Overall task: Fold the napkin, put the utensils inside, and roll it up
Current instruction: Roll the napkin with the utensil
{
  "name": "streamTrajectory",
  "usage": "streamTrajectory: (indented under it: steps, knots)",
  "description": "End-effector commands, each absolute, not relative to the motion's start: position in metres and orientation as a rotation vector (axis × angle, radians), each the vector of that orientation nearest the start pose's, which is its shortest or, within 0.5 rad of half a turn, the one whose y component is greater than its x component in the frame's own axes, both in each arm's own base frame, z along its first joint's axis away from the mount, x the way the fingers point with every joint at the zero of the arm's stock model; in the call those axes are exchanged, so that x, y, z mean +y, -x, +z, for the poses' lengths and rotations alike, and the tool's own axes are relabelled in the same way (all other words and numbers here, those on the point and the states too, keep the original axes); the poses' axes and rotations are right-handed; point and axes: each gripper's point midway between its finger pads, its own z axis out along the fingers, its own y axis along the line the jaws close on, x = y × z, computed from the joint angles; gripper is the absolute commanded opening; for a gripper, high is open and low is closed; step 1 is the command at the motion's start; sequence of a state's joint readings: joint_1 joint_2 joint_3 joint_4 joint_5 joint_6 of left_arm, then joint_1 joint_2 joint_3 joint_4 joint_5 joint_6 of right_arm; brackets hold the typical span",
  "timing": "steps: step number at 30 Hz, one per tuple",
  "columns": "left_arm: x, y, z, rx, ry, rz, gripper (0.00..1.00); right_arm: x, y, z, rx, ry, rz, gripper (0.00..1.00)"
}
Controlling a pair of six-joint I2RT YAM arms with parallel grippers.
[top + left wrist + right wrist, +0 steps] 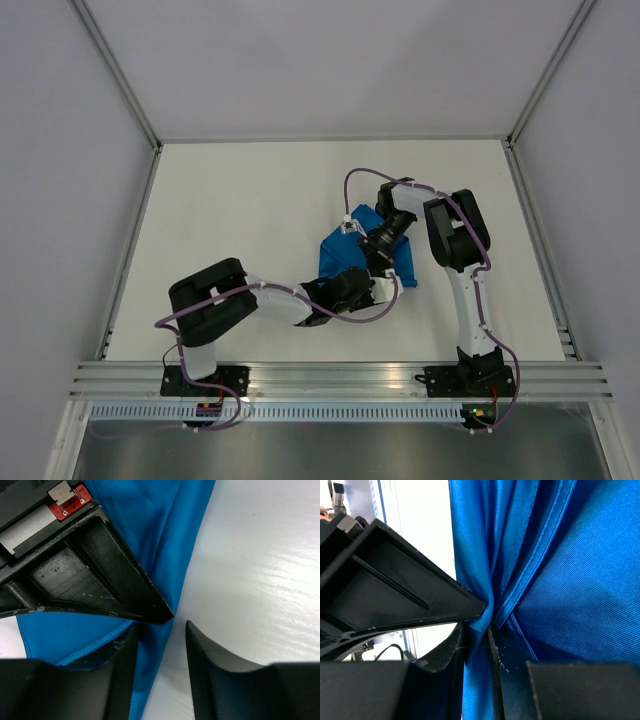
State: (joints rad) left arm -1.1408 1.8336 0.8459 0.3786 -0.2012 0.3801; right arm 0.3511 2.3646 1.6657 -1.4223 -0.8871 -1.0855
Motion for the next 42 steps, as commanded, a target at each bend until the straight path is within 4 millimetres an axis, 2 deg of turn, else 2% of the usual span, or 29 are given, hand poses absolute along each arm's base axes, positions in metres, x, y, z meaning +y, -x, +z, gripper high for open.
streamTrajectory:
  steps: [1,3,4,6,9,13,14,17,20,24,26,32,35,37,38,40,42]
  knots:
    - [-0.393,-0.239,0.021,1.605,-1.457,-0.179,0.42,0.200,-0.266,-0.022,2.377,1.756,1.405,0.08]
    - [-0.390,-0.239,0.014,1.621,-1.466,-0.182,0.35,0.200,-0.266,-0.022,2.378,1.753,1.407,0.07]
    - [-0.388,-0.239,0.010,1.632,-1.468,-0.185,0.27,0.200,-0.266,-0.022,2.378,1.756,1.407,0.07]
    - [-0.386,-0.237,0.001,1.659,-1.479,-0.200,0.23,0.200,-0.265,-0.022,2.384,1.754,1.411,0.07]
    - [-0.385,-0.229,-0.007,1.680,-1.513,-0.246,0.10,0.201,-0.265,-0.022,2.383,1.754,1.414,0.07]
    - [-0.383,-0.220,-0.015,1.709,-1.562,-0.303,0.02,0.202,-0.265,-0.020,2.382,1.744,1.425,0.11]
    - [-0.378,-0.217,-0.021,1.745,-1.587,-0.313,0.02,0.202,-0.265,-0.019,2.381,1.739,1.428,0.13]
    - [-0.382,-0.209,-0.023,1.777,-1.614,-0.406,0.02,0.204,-0.266,-0.012,2.366,1.724,1.420,0.25]
    - [-0.383,-0.205,-0.023,1.802,-1.625,-0.491,0.02,0.208,-0.272,0.004,2.334,1.675,1.395,0.44]
    - [-0.382,-0.204,-0.023,1.853,-1.625,-0.562,0.02,0.209,-0.286,0.034,2.284,1.624,1.349,0.53]
    - [-0.383,-0.202,-0.023,1.868,-1.630,-0.594,0.02,0.209,-0.289,0.042,2.269,1.607,1.342,0.56]
    - [-0.385,-0.202,-0.019,1.914,-1.603,-0.703,0.02,0.202,-0.304,0.061,2.267,1.503,1.308,0.57]
    - [-0.384,-0.203,-0.020,1.970,-1.582,-0.779,0.02,0.189,-0.317,0.072,2.254,1.428,1.270,0.57]
    - [-0.383,-0.207,-0.020,2.010,-1.552,-0.833,0.02,0.176,-0.327,0.082,2.242,1.355,1.241,0.57]
    - [-0.382,-0.202,-0.020,2.034,-1.557,-0.892,0.02,0.172,-0.331,0.085,2.227,1.342,1.219,0.57]
    - [-0.383,-0.212,-0.022,2.084,-1.511,-0.959,0.02,0.156,-0.335,0.094,2.207,1.282,1.176,0.56]
    - [-0.381,-0.207,-0.028,2.168,-1.508,-1.039,0.02,0.141,-0.336,0.100,2.170,1.238,1.094,0.56]
